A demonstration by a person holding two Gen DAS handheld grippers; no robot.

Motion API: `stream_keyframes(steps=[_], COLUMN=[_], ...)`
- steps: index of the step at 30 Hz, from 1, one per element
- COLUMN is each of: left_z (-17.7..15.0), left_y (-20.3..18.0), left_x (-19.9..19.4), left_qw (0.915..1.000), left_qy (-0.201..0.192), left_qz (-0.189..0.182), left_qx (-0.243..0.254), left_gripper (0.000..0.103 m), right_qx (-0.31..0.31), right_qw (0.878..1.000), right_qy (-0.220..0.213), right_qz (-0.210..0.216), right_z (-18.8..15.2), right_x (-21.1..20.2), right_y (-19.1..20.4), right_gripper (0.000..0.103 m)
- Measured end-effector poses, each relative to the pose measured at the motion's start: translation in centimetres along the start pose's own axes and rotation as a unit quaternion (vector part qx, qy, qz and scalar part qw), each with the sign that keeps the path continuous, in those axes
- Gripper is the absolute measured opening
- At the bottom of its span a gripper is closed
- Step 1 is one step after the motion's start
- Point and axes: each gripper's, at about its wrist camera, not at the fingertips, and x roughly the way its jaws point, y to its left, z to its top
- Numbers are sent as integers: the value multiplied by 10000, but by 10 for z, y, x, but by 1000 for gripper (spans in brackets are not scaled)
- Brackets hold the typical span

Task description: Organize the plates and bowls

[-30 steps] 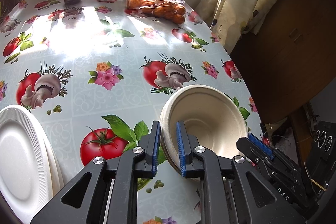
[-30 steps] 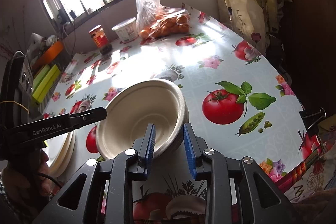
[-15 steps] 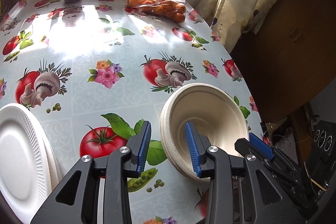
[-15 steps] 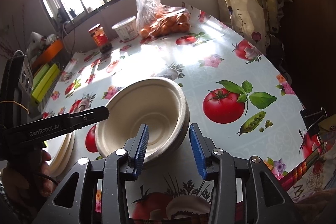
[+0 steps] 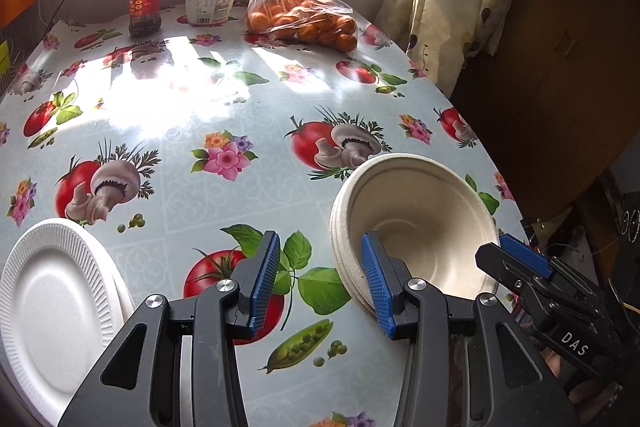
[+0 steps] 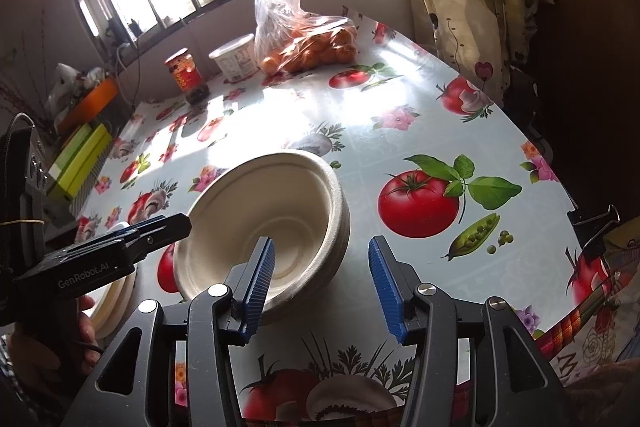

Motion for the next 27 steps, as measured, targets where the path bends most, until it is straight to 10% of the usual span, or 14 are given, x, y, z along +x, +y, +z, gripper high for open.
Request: stream_keyframes(steps=[27], left_z=[0], left_y=[-7], left_x=[11], left_qw=[9997], left_qy=[35], left_qz=[-252], left_qx=[39], left_gripper=[44], right_qx=[-108], right_qw=[9999], right_qy=[107], right_qz=[55], right_z=[2], right_x=[14], right_y=[2], right_gripper=[49])
